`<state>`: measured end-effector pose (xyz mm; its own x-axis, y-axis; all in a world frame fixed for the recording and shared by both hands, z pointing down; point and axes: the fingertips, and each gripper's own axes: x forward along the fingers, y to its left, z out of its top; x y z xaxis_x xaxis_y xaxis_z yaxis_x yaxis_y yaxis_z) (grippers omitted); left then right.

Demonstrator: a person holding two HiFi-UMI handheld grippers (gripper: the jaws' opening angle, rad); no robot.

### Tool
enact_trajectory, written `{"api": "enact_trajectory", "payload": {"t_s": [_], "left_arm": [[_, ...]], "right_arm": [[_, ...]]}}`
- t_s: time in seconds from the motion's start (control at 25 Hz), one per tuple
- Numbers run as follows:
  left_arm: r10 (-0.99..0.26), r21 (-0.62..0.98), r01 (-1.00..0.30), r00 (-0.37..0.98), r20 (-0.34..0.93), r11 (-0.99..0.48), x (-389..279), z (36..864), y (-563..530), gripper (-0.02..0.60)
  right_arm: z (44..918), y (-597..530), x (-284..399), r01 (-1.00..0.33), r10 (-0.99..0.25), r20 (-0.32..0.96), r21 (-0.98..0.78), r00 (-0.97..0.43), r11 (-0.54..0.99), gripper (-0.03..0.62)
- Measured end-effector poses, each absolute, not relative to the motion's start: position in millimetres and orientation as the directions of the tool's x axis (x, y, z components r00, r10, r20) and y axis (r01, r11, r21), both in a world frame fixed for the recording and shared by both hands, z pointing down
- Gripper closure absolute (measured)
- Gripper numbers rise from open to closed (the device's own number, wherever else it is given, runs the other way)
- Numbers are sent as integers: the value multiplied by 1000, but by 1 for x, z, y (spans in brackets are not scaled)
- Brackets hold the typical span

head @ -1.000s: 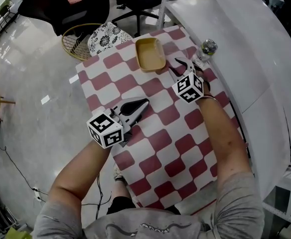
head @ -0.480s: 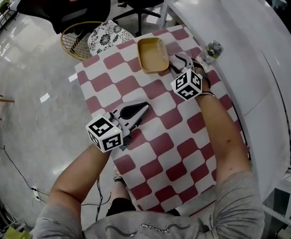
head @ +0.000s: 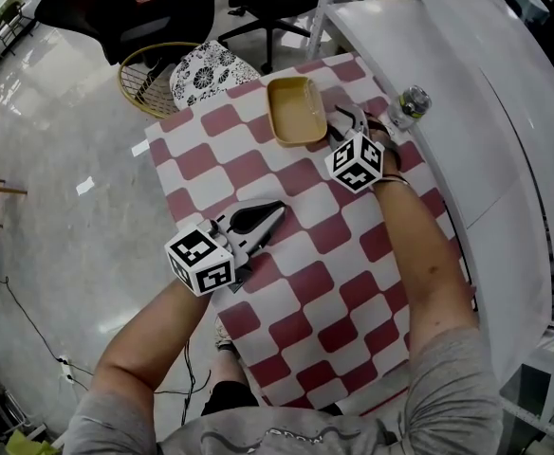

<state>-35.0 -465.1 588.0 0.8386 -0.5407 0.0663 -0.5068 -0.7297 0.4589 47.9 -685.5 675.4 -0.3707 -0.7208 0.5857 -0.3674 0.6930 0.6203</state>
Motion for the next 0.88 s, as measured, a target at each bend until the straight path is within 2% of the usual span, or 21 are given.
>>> {"api": "enact_trajectory", "payload": {"t_s": [0.12, 0.2, 0.32, 0.52, 0.72, 0.88], "left_arm": [[-543, 460, -506, 838, 60, -729, -37, 589, -466, 560], [-545, 464, -506, 837, 59, -727, -38, 591, -466, 560], [-550, 469, -511, 833, 64, -720, -41, 594, -466, 560], [-563, 450, -528, 824, 66, -720, -47, 582, -470, 560], [-569, 401, -536, 821, 45, -743, -52, 538, -475, 560], [-580, 342, -554, 814, 32, -759, -58, 501, -482, 560]], "right_arm": [[676, -692, 50, -361, -733, 583, 639, -350, 680, 434], [673, -698, 55, -352, -764, 561, 679, -319, 645, 500], [649, -708, 61, -372, -828, 487, 740, -278, 560, 552], [606, -702, 60, -386, -855, 433, 765, -285, 516, 559], [564, -676, 50, -361, -862, 406, 788, -305, 499, 559], [521, -665, 46, -399, -879, 363, 790, -309, 466, 559]]}}
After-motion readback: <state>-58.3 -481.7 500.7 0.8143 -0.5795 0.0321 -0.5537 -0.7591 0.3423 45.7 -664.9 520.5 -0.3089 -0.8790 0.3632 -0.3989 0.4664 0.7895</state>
